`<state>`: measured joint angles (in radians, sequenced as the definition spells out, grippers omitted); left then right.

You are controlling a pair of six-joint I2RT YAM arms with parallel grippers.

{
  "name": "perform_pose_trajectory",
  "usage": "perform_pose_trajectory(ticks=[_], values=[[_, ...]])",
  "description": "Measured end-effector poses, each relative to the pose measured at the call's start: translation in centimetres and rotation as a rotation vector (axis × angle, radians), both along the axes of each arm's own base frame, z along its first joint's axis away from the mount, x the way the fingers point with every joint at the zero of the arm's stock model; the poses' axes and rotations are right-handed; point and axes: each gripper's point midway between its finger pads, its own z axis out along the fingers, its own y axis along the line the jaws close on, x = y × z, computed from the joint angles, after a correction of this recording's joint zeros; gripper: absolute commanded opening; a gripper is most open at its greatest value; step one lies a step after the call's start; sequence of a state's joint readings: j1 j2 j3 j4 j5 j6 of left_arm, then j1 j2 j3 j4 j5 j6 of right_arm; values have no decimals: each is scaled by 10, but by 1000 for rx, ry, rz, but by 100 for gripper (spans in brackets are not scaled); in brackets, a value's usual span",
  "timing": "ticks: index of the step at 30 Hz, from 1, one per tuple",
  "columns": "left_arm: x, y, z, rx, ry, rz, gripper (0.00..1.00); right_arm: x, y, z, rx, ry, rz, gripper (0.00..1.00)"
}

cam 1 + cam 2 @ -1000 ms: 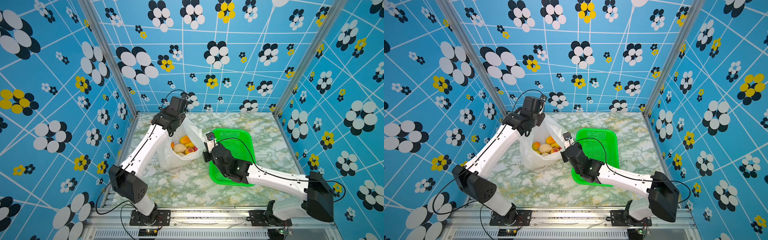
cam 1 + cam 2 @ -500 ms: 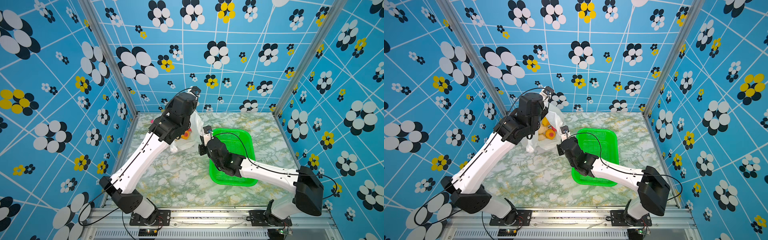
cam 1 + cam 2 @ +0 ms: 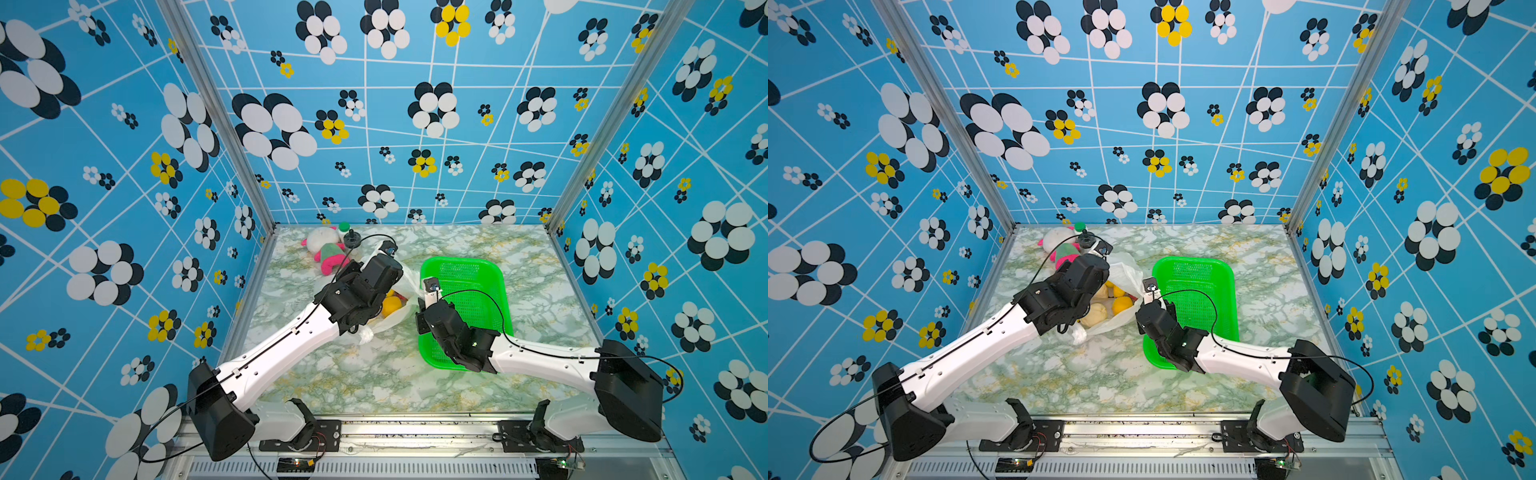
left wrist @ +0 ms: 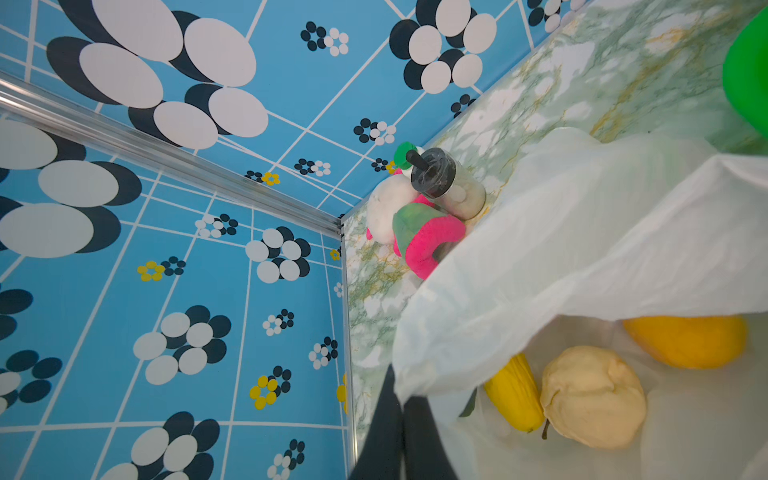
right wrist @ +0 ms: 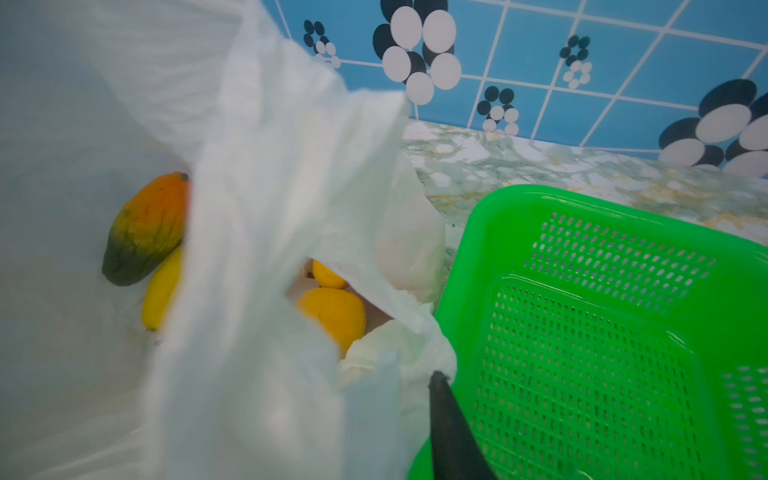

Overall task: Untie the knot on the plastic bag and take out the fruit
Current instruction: 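Reach the right gripper into the bag toward the fruit while the left holds the rim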

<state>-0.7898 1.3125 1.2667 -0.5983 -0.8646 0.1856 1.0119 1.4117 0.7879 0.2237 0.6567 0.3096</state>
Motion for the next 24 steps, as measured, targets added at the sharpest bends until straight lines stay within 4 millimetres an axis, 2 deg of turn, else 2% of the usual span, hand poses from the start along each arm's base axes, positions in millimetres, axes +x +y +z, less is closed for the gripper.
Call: perform_pose_trajectory(ticks=[2,5,8,11,14,17,21,24], values=[[-6,-3,9,-47,-21,-13,0,-5,-10,12,16,-21,-7,58],[-16,-4,22,-119,-46,-38,0,-22,-12,49,57,-89,36,68],[-22,-3,29,-176,-59,-58,0,-58,9,88,111,-170,165,72],[-27,-5,26,-216,-54,-87,0,-85,33,101,139,-205,287,72],[-29,-8,26,-237,-47,-103,0,-95,60,87,112,-197,357,61],[-28,-10,24,-247,-41,-109,0,-96,89,56,71,-160,394,44],[-27,-13,22,-248,-33,-115,0,-84,113,5,21,-111,364,35],[-26,-15,19,-246,-28,-117,0,-60,123,-27,-8,-54,307,33]])
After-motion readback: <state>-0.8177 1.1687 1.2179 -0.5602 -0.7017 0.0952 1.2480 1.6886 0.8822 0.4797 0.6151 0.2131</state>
